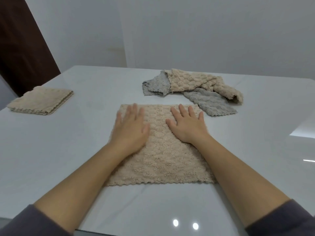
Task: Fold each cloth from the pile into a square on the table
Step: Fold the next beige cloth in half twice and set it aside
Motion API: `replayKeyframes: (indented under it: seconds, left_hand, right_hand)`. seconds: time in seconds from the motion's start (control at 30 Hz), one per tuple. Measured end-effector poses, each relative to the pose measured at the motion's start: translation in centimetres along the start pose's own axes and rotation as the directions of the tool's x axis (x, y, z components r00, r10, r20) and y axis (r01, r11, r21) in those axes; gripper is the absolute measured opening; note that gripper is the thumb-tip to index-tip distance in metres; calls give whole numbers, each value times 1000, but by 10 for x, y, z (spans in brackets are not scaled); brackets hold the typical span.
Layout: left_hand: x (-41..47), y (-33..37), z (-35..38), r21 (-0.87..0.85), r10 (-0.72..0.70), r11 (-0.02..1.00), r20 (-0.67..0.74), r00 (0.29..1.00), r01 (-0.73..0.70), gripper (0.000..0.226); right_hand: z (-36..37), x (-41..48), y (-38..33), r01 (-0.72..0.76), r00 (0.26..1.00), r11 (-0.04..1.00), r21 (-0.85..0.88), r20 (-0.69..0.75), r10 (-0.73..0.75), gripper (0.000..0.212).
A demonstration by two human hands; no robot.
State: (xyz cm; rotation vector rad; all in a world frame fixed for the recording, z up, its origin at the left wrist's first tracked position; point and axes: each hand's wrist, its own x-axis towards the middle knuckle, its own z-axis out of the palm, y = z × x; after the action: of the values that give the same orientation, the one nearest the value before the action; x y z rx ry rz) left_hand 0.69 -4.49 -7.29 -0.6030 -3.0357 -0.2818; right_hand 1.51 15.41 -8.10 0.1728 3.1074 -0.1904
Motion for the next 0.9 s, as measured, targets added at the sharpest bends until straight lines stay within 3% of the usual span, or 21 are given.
replayKeyframes:
  seconds: [0.07,0.23,0.4,0.5,0.63,0.73,0.9]
  left_hand:
    - [-21,9,4,-9,111,994,59,992,-111,62]
    - [-36,-26,-4,89,-43,995,79,996,36,62]
    - [-56,-10,1,23,52,998,105,993,-54,75]
    - [-53,-12,3,24,38,999,92,995,-40,76]
    - [-53,-14,4,35,45,998,95,994,-49,72]
    - [-55,-16,4,28,55,998,91,994,-57,61]
    - [-64,-27,-4,13,-20,1000,93,995,19,60]
  right_hand:
    - [0,0,0,-2,1000,1000,3,0,2,65]
    - [-1,-1,0,9,1000,1000,12,5,-9,66]
    - [-9,-9,-5,6,1000,999,43,-10,-6,66]
    - [-11,-39,-27,86,995,995,56,-47,-83,65]
    - [6,-79,-47,193,981,979,67,14,-195,66]
    - [5,-84,-24,162,986,986,47,25,-164,65]
    - [-3,-97,14,57,997,998,16,46,-57,66]
